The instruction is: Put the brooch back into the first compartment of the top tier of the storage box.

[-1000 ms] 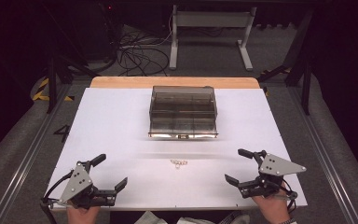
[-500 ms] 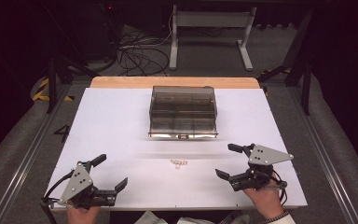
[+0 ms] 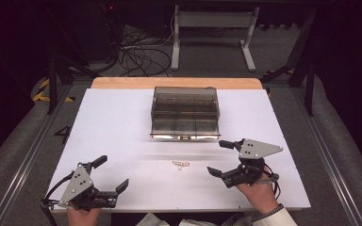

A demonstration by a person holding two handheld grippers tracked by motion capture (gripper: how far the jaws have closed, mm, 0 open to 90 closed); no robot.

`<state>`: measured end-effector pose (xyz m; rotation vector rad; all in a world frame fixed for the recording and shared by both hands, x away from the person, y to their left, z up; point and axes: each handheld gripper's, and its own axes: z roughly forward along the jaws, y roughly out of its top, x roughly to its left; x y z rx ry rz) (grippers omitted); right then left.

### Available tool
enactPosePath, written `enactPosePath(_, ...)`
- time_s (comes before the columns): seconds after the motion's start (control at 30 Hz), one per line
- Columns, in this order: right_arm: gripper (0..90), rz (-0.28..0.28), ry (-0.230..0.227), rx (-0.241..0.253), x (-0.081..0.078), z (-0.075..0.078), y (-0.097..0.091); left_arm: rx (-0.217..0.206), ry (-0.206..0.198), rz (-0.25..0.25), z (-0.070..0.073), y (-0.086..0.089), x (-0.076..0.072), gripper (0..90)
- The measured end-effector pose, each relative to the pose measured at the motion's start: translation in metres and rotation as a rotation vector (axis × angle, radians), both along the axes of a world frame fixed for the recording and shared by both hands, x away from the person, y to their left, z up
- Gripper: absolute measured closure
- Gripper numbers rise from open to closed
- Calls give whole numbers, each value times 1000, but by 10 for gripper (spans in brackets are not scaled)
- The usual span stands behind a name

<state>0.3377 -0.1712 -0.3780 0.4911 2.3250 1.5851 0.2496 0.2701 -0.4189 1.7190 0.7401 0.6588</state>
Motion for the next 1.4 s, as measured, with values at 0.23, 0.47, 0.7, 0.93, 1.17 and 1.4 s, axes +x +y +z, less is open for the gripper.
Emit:
enactPosePath(0.23,78,13,11,-5,7,1,9,-1,0,0,0,0,0,15)
enactPosePath(0.47,78,29,9,-10,12,4,19,-3,2,0,0,0,0,15)
enactPosePath(0.7,78,47,11,-11,17,4,30,3,-1,1,0,1,0,15)
enactPosePath(0.93,79,57,11,-21,21,4,38,1,5,1,0,1,0,15)
enactPosePath(1.17,89,96,-12,-12,21,6,45,1,0,0,0,1,0,15)
enactPosePath(1.4,89,101,-8,-31,22,6,52,1,-1,0,0,1,0,15)
